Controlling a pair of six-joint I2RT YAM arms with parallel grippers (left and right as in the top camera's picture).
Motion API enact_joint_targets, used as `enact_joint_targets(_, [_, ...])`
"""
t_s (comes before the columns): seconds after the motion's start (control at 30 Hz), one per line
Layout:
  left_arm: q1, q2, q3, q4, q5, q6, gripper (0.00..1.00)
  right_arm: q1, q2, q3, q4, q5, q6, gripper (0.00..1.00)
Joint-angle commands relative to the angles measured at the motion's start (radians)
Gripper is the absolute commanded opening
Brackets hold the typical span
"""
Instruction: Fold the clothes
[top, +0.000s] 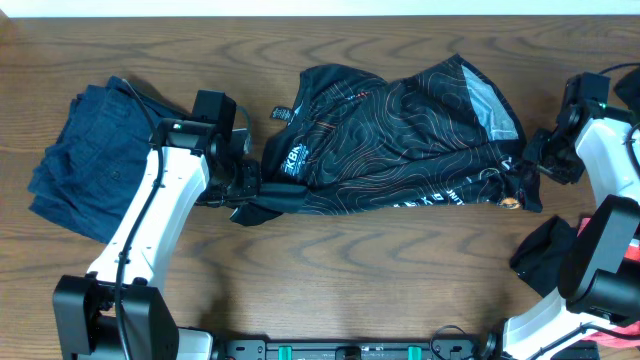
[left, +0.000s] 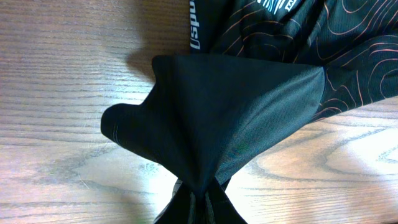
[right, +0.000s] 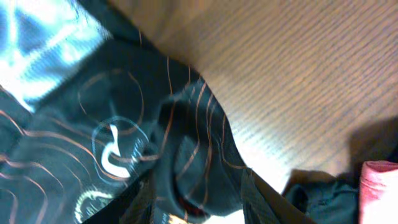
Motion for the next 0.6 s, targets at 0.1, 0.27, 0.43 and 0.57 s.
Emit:
enact_joint_targets(0.1, [0.0,-0.003,0.002,-0.002,-0.012,-0.005,0.06,-0.005,0.038,0.001,0.016,-0.011,0.198,0.45])
enact_joint_targets(0.27, [0.0,-0.003,0.002,-0.002,-0.012,-0.005,0.06,-0.003,0.094,0.001,0.035,-0.014,0.282,0.5])
enact_joint_targets(0.43, [0.0,-0.003,0.002,-0.002,-0.012,-0.005,0.06,-0.002,0.164,0.001,0.134,-0.077,0.313,0.48])
enact_joint_targets(0.57, [0.0,-0.003,0.002,-0.002,-0.012,-0.005,0.06,-0.003,0.185,0.001,0.215,-0.159,0.313,0.46])
